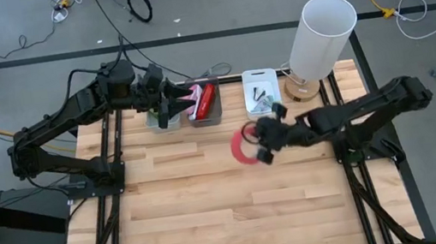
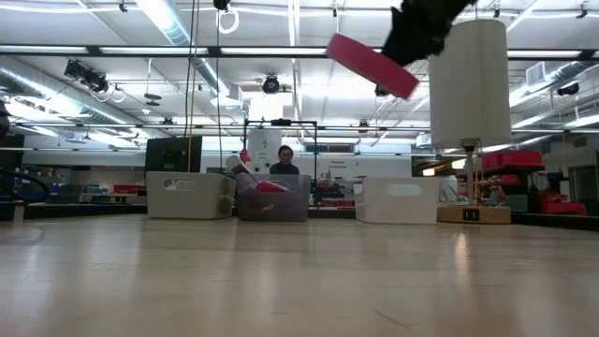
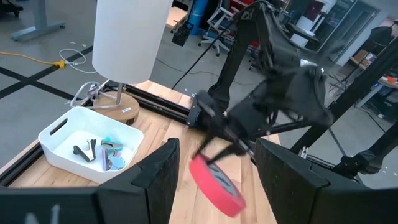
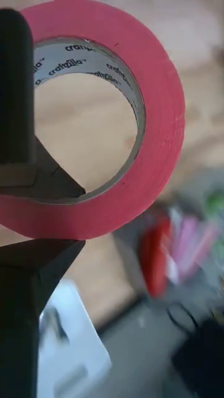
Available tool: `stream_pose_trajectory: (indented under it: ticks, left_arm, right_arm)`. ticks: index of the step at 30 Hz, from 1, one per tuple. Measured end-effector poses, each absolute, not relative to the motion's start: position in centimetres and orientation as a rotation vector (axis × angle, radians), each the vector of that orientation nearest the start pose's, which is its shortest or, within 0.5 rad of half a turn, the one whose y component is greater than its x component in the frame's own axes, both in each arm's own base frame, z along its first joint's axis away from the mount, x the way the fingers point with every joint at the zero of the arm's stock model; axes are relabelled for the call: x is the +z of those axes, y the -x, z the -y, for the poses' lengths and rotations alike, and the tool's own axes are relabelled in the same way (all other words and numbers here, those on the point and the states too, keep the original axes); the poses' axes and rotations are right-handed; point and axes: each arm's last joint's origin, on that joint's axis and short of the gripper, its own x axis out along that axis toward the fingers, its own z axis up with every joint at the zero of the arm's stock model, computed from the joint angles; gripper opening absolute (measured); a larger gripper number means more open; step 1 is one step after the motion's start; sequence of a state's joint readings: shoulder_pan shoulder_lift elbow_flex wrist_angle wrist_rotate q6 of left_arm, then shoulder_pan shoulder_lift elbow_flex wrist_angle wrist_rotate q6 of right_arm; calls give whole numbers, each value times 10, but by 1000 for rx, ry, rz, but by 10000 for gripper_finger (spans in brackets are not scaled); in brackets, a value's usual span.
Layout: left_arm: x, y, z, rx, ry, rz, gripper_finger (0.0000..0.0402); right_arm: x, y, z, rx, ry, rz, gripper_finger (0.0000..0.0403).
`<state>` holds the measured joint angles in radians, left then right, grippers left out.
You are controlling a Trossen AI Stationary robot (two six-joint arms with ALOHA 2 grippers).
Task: Pick and place Stapler, Stapler remover, tape
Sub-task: Put the pink tape into the gray bin
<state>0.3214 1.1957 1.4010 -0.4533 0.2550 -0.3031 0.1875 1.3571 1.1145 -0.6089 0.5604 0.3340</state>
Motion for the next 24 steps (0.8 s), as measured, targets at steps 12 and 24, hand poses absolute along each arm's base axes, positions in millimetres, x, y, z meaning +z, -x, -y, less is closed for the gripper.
stream_pose_trajectory:
  ticks: [12,24]
  left_arm:
    - [434,-234,-70,102,373,-226,213]
    - [431,-237,-72,128,427,-236,214]
  right_arm:
    - [355,-287,5,-870,51,-410,84]
    - [390,-298,17,-905,96,-145,84]
